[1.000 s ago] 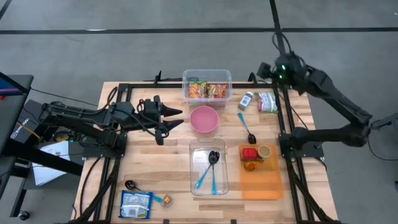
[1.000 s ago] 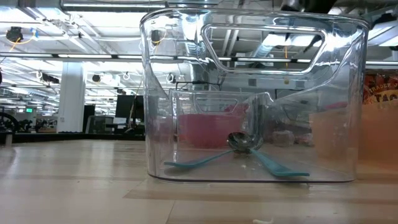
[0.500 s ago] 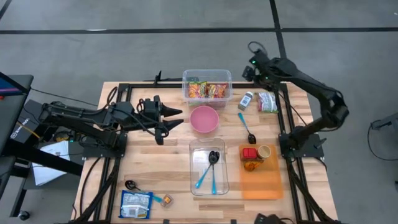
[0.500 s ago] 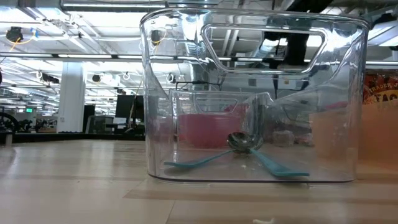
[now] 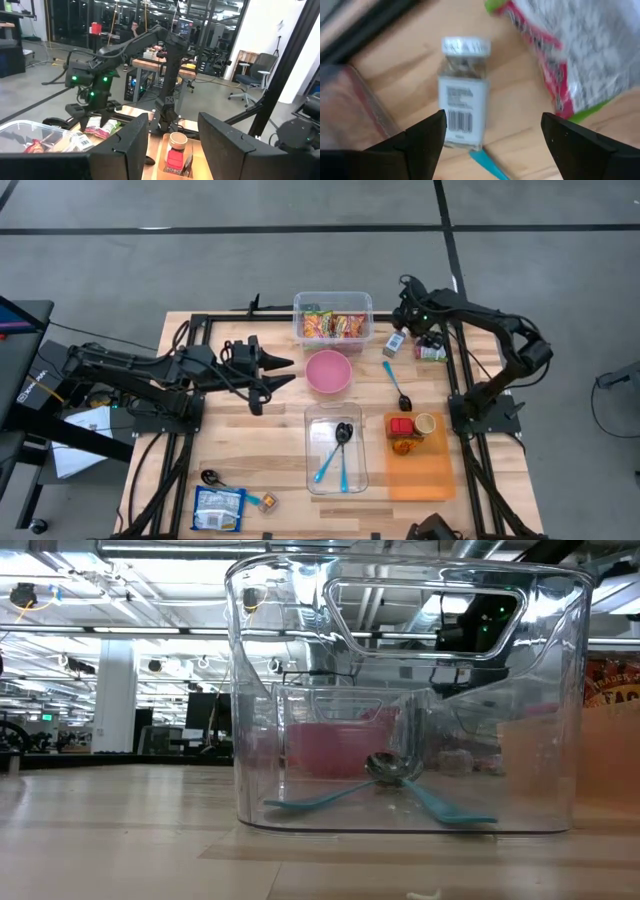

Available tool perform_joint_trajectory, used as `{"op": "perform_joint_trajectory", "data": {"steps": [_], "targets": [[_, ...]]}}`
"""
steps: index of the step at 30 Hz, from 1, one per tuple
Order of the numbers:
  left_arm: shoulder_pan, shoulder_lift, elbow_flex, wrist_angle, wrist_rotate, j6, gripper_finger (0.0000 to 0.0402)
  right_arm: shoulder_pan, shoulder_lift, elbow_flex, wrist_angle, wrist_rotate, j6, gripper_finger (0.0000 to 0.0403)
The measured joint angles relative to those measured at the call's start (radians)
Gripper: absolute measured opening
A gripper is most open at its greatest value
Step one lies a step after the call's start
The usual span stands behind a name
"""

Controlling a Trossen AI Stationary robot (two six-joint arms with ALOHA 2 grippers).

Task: Pick & Place Food Item
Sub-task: Put the white seasoning bottle into the orange bin

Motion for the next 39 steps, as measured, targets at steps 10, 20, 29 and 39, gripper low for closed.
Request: {"op": "perform_joint_trajectory", "data": {"steps": [10,20,29,39], "targets": [[0.000,0.000,0.000,-0.001,0.000,-0.018,0.0163,0.073,0.001,-0.090,0.196,-0.029,0.200,0.0318],[0.003,0.000,0.000,0.000,0.001,-0.022,0.0159,0.130,0.001,-0.155,0.284,-0.020,0.266,0.0317],[0.003,0.000,0.000,-0.002,0.002,-0.041,0.0158,0.140,0.030,-0.206,0.326,-0.021,0.278,0.0317],[0.002,0.000,0.000,-0.011,0.002,-0.048,0.0158,0.146,0.041,-0.210,0.311,0.002,0.221,0.0317]]}}
